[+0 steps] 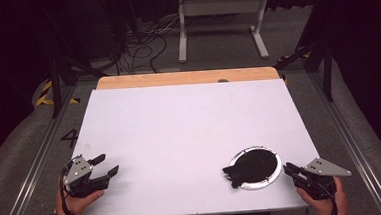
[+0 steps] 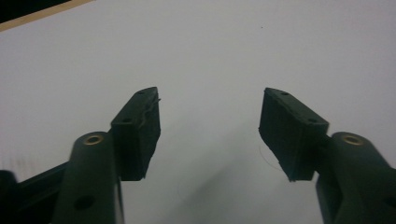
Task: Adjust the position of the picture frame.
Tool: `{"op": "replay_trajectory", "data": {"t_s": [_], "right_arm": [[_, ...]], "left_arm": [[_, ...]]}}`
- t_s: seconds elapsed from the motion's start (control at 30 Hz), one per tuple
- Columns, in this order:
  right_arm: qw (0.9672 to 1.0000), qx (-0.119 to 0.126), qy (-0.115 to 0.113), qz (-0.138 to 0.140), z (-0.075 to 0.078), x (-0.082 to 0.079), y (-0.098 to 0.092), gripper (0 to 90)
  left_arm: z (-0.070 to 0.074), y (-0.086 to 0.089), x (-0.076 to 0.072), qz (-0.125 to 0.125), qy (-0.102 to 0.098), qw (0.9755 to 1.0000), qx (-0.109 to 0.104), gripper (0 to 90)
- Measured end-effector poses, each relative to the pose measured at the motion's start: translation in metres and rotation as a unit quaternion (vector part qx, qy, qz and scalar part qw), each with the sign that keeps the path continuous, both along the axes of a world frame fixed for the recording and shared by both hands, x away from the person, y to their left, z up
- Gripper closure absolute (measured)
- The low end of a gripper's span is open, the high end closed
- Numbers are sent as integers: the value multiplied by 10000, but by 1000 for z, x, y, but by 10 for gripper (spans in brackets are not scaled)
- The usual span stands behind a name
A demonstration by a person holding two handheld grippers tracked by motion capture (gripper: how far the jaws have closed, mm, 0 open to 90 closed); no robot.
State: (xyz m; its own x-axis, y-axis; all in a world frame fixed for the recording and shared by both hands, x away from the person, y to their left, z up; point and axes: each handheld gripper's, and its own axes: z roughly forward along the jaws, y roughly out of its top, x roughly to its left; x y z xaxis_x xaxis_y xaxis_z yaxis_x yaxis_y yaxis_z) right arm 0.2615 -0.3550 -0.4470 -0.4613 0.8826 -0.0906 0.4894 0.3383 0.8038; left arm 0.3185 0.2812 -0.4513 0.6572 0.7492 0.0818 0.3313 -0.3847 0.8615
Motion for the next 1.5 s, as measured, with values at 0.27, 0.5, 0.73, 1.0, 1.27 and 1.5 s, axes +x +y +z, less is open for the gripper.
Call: {"op": "replay_trajectory", "data": {"t_s": [0.27, 0.5, 0.73, 1.0, 1.27, 1.5], "right_arm": [[9999, 10, 145, -56, 0, 0, -2, 892], [9994, -27, 324, 93, -1, 0, 2, 900], [9986, -97, 494, 160, -5, 3, 6, 900], [9984, 57, 556, 37, -9, 9, 11, 900], [9988, -98, 488, 36, -10, 15, 19, 900], [9987, -146, 478, 75, -10, 23, 27, 900]], "left_arm": [[1, -2, -1, -186, -9, 9998, 26, 613], [1, -7, -1, -490, 110, 9987, 100, 875], [3, -11, -1, -531, 151, 9983, 157, 900], [2, -17, 3, -577, 204, 9979, 225, 900], [4, -31, 8, -736, 208, 9964, 357, 900], [3, -39, 13, -868, 249, 9952, 364, 900]]}}
